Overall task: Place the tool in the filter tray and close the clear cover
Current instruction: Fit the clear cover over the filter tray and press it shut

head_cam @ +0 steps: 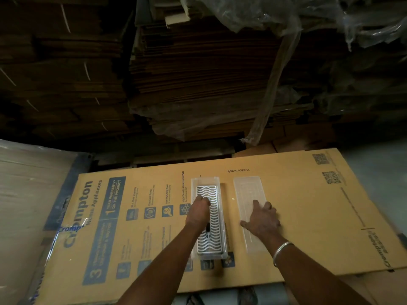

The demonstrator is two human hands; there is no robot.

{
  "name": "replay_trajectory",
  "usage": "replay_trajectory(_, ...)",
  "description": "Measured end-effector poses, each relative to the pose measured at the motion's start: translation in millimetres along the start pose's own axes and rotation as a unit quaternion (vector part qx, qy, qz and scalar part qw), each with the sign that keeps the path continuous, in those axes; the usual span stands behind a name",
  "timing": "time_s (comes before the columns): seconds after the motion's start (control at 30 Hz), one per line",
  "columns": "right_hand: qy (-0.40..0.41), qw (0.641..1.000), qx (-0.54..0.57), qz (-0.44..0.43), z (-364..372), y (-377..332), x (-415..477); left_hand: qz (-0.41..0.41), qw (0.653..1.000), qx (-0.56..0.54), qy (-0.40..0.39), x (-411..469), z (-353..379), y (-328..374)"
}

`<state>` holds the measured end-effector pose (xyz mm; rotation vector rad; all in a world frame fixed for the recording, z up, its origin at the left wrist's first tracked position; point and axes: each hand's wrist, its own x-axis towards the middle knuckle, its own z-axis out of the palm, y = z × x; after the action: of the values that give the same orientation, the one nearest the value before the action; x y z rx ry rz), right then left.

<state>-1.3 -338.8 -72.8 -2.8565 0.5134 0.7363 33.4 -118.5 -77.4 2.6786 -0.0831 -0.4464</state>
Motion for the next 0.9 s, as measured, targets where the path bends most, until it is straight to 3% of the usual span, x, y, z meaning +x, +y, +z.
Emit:
replay_trajectory(0.2, -0.007, 1.0, 0.026, 0.015, 2.4, 2.9, -2.1, 0.011, 0.992, -0.088, 0.094, -41.9, -17.7, -22.0)
replay_trajectory(0.37, 0.001, 0.999, 0.047, 0.022, -5.5, 2.2, -8.8, -0.034, 0.984, -0.138, 0.106, -60.8, -24.7, -47.6)
replay_trajectory(0.57, -0.005, 0.996, 0.09, -0.014, -37.6, -20.7, -20.4, -0.076, 0.977, -0.183, 0.074, -68.2, -30.2, -52.6)
replay_trajectory(0.73, -0.008, 0.993, 0.098, -0.059, -49.3, -56.6, -41.9, -0.127, 0.958, -0.257, -0.005, -73.4, -28.7, -51.8)
replay_trajectory(0.9, -0.015, 0.992, 0.087, -0.087, -41.4, -97.5, -61.5, -0.154, 0.935, -0.318, -0.014, -84.3, -21.1, -56.3)
